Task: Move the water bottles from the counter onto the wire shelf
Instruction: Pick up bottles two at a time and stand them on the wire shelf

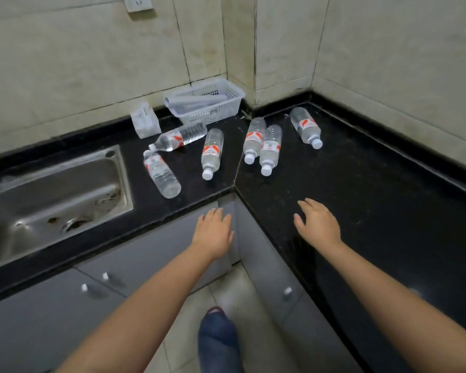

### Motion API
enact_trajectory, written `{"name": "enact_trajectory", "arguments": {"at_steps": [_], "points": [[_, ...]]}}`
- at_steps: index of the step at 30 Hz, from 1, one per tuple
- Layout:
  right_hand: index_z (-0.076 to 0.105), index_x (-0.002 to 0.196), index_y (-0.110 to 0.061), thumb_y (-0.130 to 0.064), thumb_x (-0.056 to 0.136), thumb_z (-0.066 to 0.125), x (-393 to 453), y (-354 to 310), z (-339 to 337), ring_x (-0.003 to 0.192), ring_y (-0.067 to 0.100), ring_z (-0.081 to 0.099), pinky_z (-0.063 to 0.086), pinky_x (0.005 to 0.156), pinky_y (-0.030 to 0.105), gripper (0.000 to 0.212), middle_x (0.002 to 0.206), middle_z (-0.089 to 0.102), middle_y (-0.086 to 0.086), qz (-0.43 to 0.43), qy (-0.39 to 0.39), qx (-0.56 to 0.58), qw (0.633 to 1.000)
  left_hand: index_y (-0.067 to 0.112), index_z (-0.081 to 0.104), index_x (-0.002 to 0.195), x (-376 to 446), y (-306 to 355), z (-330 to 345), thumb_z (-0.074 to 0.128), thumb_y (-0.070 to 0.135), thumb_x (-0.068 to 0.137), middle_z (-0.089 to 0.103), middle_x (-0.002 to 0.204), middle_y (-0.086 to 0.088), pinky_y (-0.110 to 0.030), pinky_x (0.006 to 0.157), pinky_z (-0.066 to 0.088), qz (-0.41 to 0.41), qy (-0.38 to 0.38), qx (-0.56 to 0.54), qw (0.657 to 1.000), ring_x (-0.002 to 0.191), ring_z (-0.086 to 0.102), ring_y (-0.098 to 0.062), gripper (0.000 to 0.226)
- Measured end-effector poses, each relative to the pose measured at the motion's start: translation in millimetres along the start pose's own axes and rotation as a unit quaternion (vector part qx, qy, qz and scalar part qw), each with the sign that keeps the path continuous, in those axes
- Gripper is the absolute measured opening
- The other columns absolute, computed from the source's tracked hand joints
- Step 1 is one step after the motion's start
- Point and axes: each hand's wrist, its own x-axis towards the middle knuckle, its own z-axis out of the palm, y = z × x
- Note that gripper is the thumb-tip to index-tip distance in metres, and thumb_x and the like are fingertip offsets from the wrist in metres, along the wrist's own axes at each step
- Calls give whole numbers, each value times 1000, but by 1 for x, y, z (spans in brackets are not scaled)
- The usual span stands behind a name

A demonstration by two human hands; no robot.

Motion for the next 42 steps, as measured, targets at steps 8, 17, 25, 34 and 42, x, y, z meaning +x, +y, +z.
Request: {"name": "enact_trajectory", "arguments": {"at_steps": [8, 17, 25, 34, 42], "points": [[45, 132, -5, -26, 92, 49, 116, -23, 12, 127, 30, 44, 39, 101, 38, 45, 138, 48, 13, 146, 36, 21, 988, 9, 39, 134, 174, -53, -38, 40, 30, 96, 37, 143, -12, -39, 110, 29, 131, 28, 25, 991, 134, 31, -27, 43], [42, 129, -10, -32, 83, 60, 253, -67, 43, 121, 29, 43, 42, 93, 36, 55, 135, 44, 9, 218, -15, 64, 974, 11, 26, 145, 307, -69, -51, 37, 30, 99, 21, 155, -13, -39, 120, 17, 170, -5, -25, 985, 145, 17, -27, 50], [32, 132, -10, -24, 79, 66, 297, -47, 44, 122, 32, 39, 39, 98, 37, 65, 133, 39, 16, 260, -55, 118, 957, 0, 58, 115, 382, -47, -55, 42, 24, 86, 59, 120, -19, -42, 94, 50, 295, 66, -49, 952, 111, 57, -33, 41], [43, 127, -26, -12, 65, 71, 215, 71, -29, 117, 25, 50, 40, 97, 44, 69, 127, 50, 2, 46, -194, -218, 955, -4, 66, 92, 425, 15, -83, 57, 8, 82, 66, 95, -23, -40, 75, 50, 362, 67, 23, 929, 88, 62, -37, 18], [72, 75, -18, -20, 69, 51, 195, 100, -10, 93, 36, 67, 55, 71, 57, 23, 97, 71, 11, 161, 55, -24, 985, 11, 16, 147, 461, 145, -97, 51, 8, 92, 12, 157, -8, -40, 118, 15, 453, 40, 232, 860, 146, 10, -25, 65]]}}
